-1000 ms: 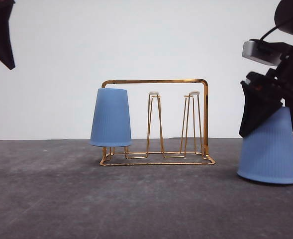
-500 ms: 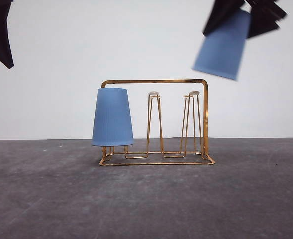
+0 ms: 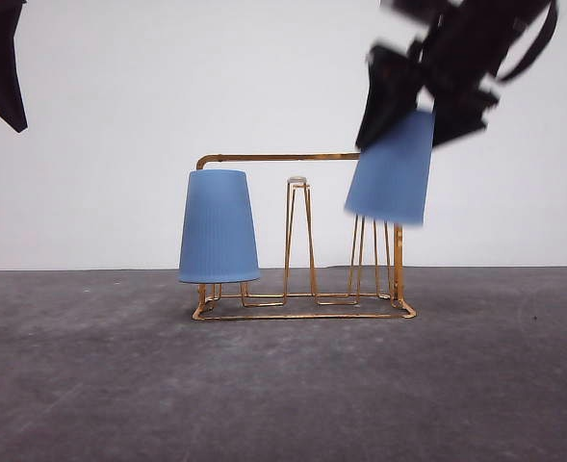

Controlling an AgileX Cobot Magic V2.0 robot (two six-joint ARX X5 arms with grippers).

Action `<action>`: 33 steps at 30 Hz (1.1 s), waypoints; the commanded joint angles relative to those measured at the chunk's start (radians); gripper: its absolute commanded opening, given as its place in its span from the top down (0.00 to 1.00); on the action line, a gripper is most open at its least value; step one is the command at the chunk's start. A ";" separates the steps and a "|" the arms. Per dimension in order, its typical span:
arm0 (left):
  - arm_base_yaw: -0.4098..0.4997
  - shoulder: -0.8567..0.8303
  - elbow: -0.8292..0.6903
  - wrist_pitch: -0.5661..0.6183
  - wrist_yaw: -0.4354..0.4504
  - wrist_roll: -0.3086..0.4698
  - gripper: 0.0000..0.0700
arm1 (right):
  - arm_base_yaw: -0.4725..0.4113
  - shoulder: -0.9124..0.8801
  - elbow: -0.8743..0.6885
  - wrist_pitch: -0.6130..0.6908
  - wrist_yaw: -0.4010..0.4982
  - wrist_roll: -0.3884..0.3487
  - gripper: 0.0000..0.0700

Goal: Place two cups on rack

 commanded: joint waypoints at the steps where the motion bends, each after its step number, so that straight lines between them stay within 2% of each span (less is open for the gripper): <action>1: -0.002 0.007 0.008 0.010 0.002 -0.009 0.11 | 0.006 0.043 0.015 0.025 0.002 -0.008 0.47; 3: -0.002 0.007 0.008 0.018 0.002 -0.011 0.11 | 0.005 0.077 0.015 0.035 0.002 -0.008 0.46; 4: -0.002 0.007 0.008 0.024 0.002 -0.013 0.11 | 0.005 0.090 0.015 0.041 -0.001 -0.008 0.43; 6: -0.002 0.007 0.008 0.035 0.002 -0.015 0.11 | 0.005 0.105 0.015 0.048 -0.006 -0.007 0.30; 8: -0.002 0.007 0.008 0.041 0.002 -0.015 0.11 | 0.006 0.111 0.015 0.053 -0.006 -0.005 0.12; 9: -0.002 0.007 0.008 0.044 0.002 -0.014 0.11 | 0.007 0.111 0.015 0.056 -0.006 -0.002 0.07; 11: -0.002 0.007 0.008 0.050 0.001 -0.014 0.11 | 0.007 0.109 0.016 0.056 -0.010 0.002 0.02; 19: 0.021 0.007 0.008 0.056 0.001 -0.003 0.11 | -0.016 -0.020 0.016 -0.105 -0.024 -0.006 0.01; 24: 0.068 0.007 0.008 0.056 0.002 0.016 0.11 | -0.049 -0.173 -0.001 -0.205 0.013 -0.021 0.01; 28: 0.103 0.007 0.008 0.056 0.002 0.019 0.11 | -0.086 -0.319 -0.071 -0.247 0.051 -0.022 0.01; 33: 0.116 0.007 0.008 0.056 0.002 0.018 0.11 | -0.149 -0.518 -0.238 -0.256 0.087 -0.009 0.01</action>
